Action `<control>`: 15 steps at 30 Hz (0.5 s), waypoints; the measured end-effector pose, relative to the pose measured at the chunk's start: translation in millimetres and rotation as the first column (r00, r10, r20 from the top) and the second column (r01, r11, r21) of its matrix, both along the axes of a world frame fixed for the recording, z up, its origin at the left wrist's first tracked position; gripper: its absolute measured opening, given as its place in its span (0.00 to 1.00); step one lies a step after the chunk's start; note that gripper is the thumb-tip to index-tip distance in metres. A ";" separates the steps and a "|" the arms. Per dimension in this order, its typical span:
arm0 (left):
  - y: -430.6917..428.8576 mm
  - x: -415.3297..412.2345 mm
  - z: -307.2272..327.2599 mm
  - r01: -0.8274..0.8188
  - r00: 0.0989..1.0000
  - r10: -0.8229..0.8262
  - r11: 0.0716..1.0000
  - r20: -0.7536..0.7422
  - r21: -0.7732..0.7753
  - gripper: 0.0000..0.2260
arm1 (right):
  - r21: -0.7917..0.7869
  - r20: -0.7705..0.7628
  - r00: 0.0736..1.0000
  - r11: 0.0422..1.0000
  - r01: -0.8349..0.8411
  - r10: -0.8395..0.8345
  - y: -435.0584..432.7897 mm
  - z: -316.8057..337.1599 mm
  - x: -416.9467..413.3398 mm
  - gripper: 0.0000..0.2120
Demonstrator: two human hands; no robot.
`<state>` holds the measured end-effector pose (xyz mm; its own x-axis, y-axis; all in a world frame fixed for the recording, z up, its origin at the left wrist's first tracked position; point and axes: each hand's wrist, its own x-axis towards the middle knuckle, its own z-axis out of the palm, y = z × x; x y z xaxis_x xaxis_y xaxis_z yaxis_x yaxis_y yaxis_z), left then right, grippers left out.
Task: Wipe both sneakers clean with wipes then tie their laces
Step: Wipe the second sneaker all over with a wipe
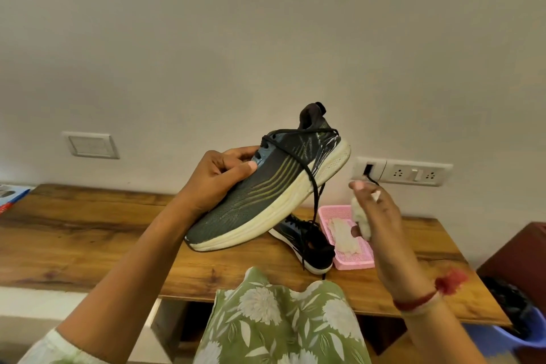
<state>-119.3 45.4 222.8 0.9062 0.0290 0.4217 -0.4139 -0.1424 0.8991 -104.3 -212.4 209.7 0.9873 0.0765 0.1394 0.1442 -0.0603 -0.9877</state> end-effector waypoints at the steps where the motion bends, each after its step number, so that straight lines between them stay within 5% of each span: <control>1: 0.3 -1.3 -0.5 0.003 1.000 -0.003 1.000 0.004 -0.003 0.11 | -0.053 0.081 0.997 0.999 0.006 -0.002 3.7 0.2 -4.6 0.21; 7: -2.6 -4.9 -6.1 -0.009 1.000 0.012 0.993 -0.028 0.117 0.11 | -0.544 0.453 0.874 0.831 0.115 0.176 18.2 22.2 7.3 0.35; 12: -6.2 -8.1 -9.5 0.016 1.000 -0.015 0.984 -0.011 0.177 0.12 | -0.691 0.484 0.812 0.712 0.126 0.326 35.8 26.8 25.5 0.33; 15: -5.2 -10.9 -10.4 0.027 0.999 -0.032 0.982 0.024 0.188 0.12 | -0.667 0.537 0.784 0.726 0.169 0.311 38.5 27.7 30.1 0.26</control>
